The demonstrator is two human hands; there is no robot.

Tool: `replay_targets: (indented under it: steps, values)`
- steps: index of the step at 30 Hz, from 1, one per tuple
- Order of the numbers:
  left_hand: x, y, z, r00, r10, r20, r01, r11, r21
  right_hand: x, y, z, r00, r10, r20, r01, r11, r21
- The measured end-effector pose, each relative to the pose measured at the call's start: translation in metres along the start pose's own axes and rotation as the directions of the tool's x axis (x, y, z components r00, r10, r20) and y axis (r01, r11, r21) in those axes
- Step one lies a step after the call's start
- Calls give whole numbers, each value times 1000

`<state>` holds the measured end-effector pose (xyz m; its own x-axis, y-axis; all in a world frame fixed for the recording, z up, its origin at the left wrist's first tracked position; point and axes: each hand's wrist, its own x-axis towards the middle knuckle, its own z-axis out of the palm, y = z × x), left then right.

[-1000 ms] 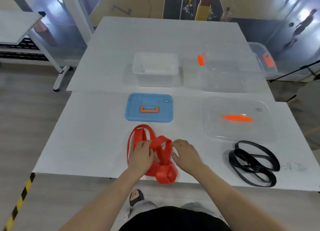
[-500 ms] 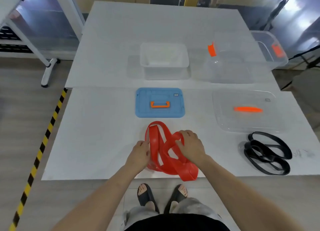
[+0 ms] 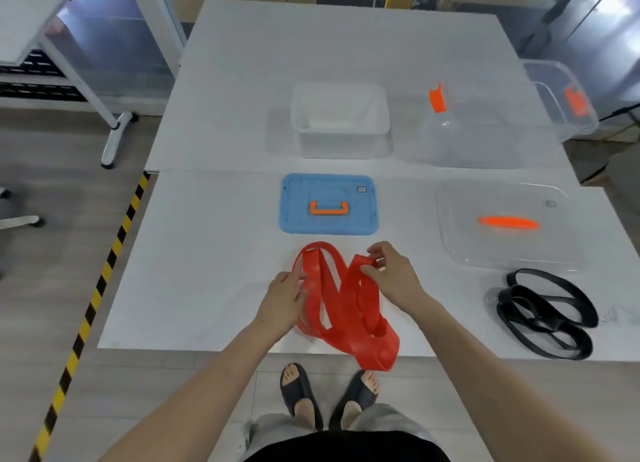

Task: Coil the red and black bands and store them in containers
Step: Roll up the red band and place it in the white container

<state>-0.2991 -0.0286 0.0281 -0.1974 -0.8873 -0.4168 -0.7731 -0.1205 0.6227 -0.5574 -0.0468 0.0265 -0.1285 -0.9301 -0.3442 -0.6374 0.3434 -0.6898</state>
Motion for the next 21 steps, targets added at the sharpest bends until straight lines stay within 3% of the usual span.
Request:
replay_targets:
  steps: [5,10,21]
  values:
    - [3,61,-21,996,88,-6,-86,957,-275,-27,-46,-54,995,-85,53,71,971,229]
    - [-5,118,-44,981,194,-21,-175,827,-534,-41,-86,-101,978,-200,-58,208,930,302]
    - [-22,184,-68,916,315,-249,-399,780,-482,-65,-129,-151,923,-317,-218,376,863,337]
